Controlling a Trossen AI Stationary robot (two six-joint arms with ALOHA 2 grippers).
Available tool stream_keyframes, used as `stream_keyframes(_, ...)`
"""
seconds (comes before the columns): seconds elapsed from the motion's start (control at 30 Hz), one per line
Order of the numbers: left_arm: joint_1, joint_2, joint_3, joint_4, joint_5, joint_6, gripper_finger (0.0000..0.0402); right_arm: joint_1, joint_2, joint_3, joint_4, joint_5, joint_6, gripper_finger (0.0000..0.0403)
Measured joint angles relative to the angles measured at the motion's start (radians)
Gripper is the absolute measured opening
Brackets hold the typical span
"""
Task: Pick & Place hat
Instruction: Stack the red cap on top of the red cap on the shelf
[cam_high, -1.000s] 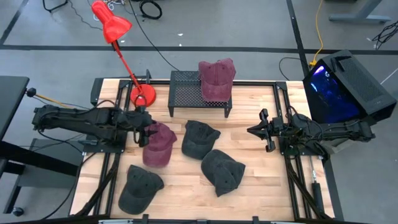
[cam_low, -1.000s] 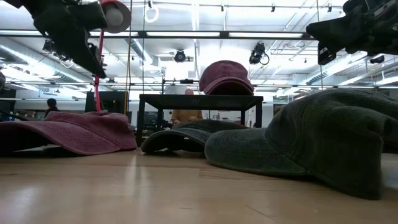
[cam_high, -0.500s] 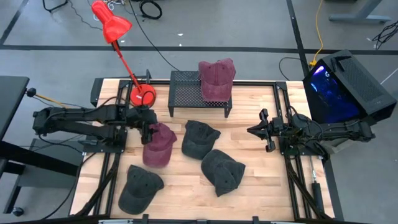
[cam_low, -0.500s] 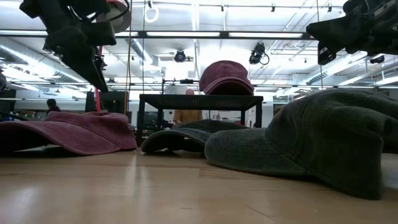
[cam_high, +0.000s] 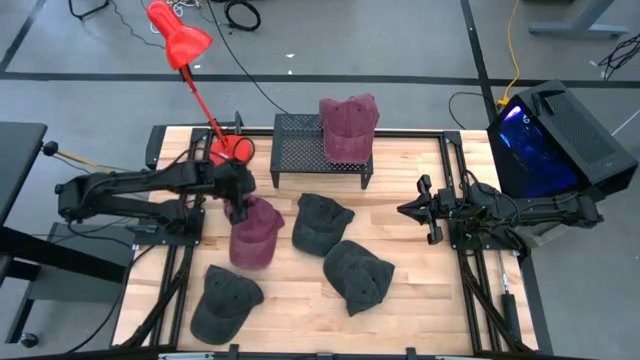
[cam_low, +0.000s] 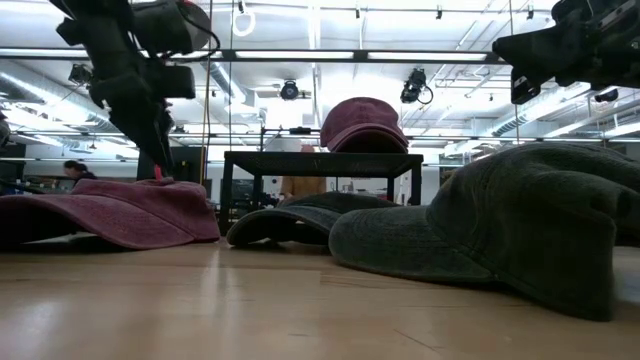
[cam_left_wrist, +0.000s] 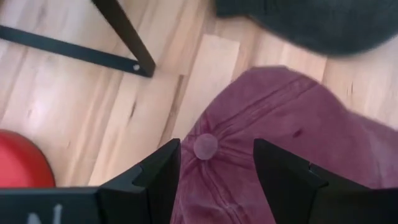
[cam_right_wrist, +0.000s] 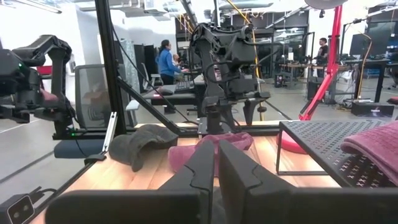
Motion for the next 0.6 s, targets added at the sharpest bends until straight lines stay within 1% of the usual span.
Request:
stream_keyframes(0.13, 0.015, 0.042, 0.000, 0.002, 0.007, 0.051, 0.0209, 0.000, 0.000, 0.000, 0.000, 0.001, 0.000, 0.0023)
stream_keyframes(0.3, 0.031, 0.078, 0.000, 0.015, 0.005, 0.066, 0.0209, 0.000, 0.000, 0.000, 0.000, 0.000, 0.000, 0.0023)
stream_keyframes(0.4, 0.041, 0.094, 0.000, 0.020, 0.007, 0.099, 0.0209, 0.000, 0.000, 0.000, 0.000, 0.001, 0.000, 0.0023)
stream_keyframes(0.6, 0.064, 0.132, 0.000, 0.037, 0.035, 0.132, 0.0209, 0.000, 0.000, 0.000, 0.000, 0.001, 0.000, 0.0023)
